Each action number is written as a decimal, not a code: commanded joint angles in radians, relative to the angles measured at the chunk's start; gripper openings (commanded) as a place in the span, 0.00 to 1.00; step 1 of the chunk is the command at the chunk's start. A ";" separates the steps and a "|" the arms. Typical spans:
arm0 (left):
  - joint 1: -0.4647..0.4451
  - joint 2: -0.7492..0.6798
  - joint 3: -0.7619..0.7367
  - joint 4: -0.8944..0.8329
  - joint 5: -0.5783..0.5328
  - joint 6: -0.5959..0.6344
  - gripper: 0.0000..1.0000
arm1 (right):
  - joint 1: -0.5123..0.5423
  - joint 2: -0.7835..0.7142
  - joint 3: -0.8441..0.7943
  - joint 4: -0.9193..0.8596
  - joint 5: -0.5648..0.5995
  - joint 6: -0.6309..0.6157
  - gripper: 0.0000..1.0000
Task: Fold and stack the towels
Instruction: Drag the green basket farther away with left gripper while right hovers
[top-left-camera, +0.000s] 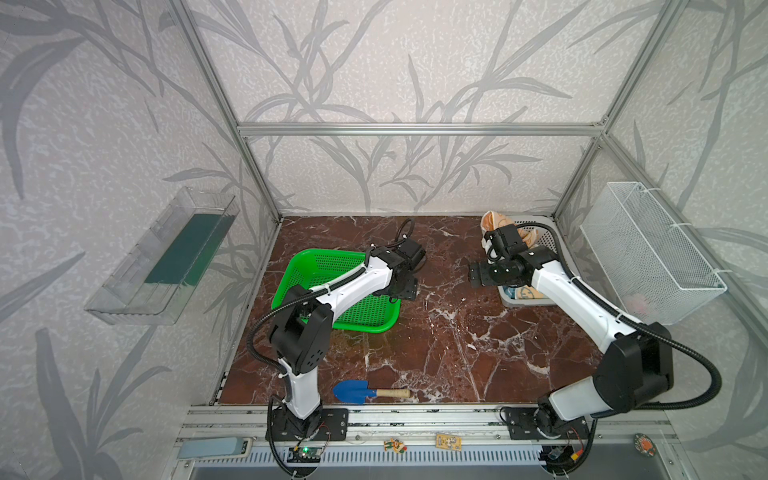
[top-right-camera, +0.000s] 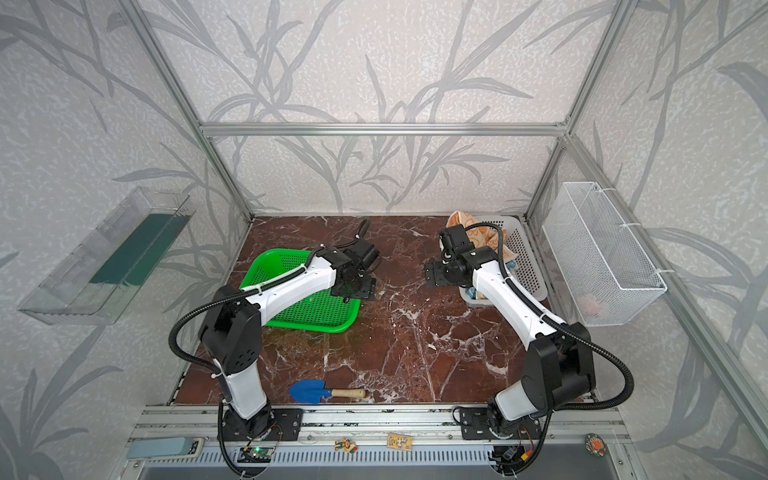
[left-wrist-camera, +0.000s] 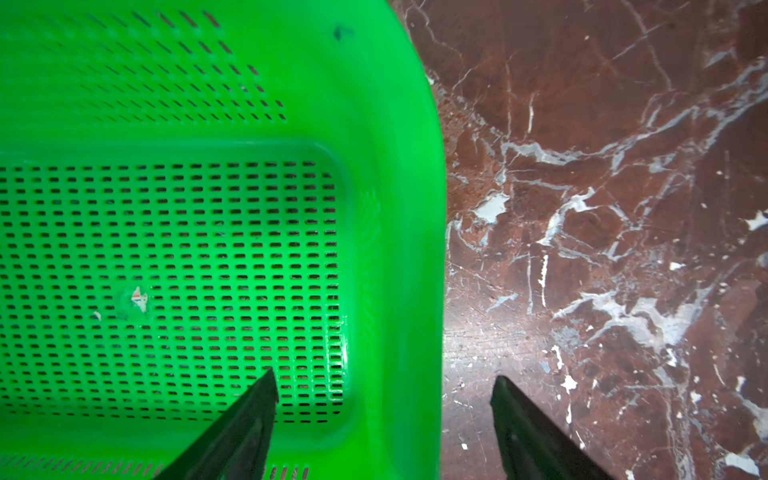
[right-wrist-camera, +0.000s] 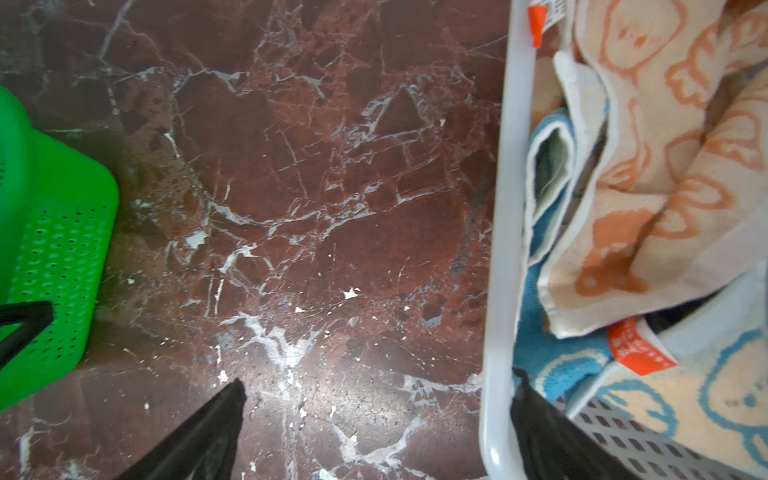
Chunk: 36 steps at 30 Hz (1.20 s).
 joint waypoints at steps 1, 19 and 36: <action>0.000 0.034 0.038 -0.110 -0.070 0.012 0.73 | 0.008 -0.042 -0.013 0.040 -0.050 0.011 0.99; 0.022 0.161 0.199 -0.254 -0.297 0.127 0.08 | 0.035 0.002 -0.015 0.079 -0.097 0.062 0.99; 0.231 0.552 0.885 -0.374 -0.445 0.283 0.00 | 0.055 0.092 0.120 0.076 -0.113 0.018 0.99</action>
